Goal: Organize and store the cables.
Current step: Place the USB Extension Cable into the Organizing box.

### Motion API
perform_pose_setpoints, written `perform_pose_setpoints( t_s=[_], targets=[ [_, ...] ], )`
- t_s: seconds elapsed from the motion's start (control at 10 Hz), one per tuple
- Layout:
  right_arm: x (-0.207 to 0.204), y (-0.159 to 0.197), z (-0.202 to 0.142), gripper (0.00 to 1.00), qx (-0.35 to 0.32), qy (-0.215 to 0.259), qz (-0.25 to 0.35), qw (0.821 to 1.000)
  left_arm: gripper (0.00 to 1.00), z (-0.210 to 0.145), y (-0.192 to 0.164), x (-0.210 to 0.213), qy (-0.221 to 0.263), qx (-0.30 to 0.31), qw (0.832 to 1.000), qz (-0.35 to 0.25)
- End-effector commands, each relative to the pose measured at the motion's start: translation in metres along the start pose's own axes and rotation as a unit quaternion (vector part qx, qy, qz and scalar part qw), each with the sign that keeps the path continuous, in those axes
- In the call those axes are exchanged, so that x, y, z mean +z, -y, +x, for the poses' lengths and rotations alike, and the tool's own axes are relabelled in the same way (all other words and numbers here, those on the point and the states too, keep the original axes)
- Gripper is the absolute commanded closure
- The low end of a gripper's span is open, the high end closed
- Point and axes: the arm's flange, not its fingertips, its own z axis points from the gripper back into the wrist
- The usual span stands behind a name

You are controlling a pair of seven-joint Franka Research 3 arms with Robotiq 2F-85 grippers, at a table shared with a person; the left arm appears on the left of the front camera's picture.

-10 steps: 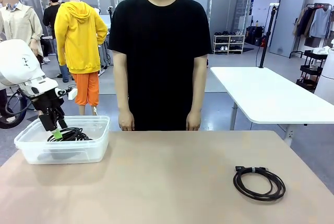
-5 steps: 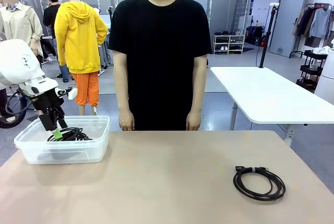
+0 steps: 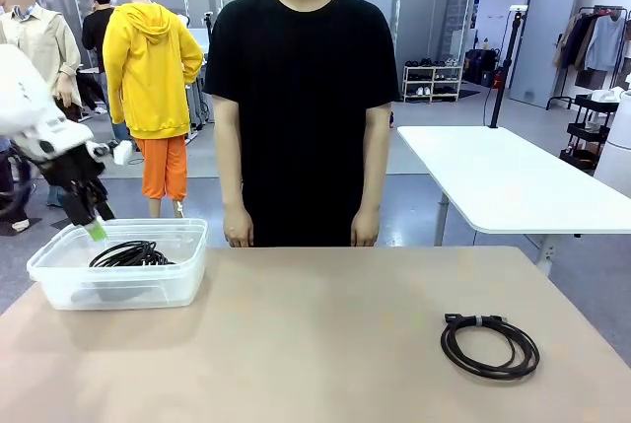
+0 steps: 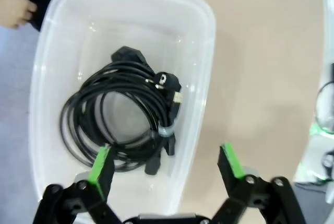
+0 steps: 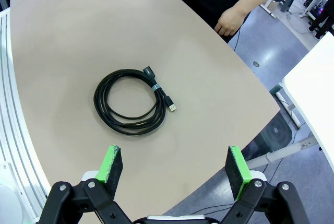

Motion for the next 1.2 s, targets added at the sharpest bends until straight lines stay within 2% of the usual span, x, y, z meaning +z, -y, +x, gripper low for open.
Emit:
perform_pose_setpoints(
  t_s=[0.0,0.1,0.2,0.3,0.4,0.6,0.7,0.8,0.9,1.0,1.1],
  targets=[
    [0.0,0.001,0.002,0.0,-0.008,0.0,-0.005,1.0,0.0,-0.029,0.073,0.036,0.054,0.06,0.997,0.018],
    [0.0,0.001,0.002,0.0,-0.008,0.0,-0.005,1.0,0.0,-0.047,0.102,0.049,0.097,0.099,0.99,0.03],
    [0.0,0.001,0.002,0.0,-0.008,0.0,-0.005,1.0,0.0,-0.071,0.13,0.057,0.115,0.151,0.98,0.054],
    [0.0,0.001,0.002,0.0,-0.008,0.0,-0.005,1.0,0.0,-0.099,0.157,0.066,0.129,0.184,0.969,0.1],
    [0.0,0.001,0.002,0.0,-0.008,0.0,-0.005,1.0,0.0,-0.133,0.192,0.081,0.177,0.216,0.952,0.124],
    [0.0,0.001,0.002,0.0,-0.008,0.0,-0.005,1.0,0.0,-0.184,0.229,0.089,0.211,0.273,0.925,0.16],
    [0.0,0.001,0.002,0.0,-0.008,0.0,-0.005,1.0,0.0,-0.197,0.237,0.089,0.227,0.29,0.912,0.181],
    [0.0,0.001,0.002,0.0,-0.008,0.0,-0.005,1.0,0.0,-0.2,0.24,0.089,0.236,0.269,0.915,0.187],
    [0.0,0.001,0.002,0.0,-0.008,0.0,-0.005,1.0,0.0,-0.202,0.23,0.089,0.239,0.23,0.926,0.182],
    [0.0,0.001,0.002,0.0,-0.008,0.0,-0.005,1.0,0.0,-0.213,0.245,0.096,0.238,0.279,0.915,0.168],
    [0.0,0.001,0.002,0.0,-0.008,0.0,-0.005,1.0,0.0,-0.213,0.245,0.096,0.238,0.279,0.915,0.168]
  ],
)
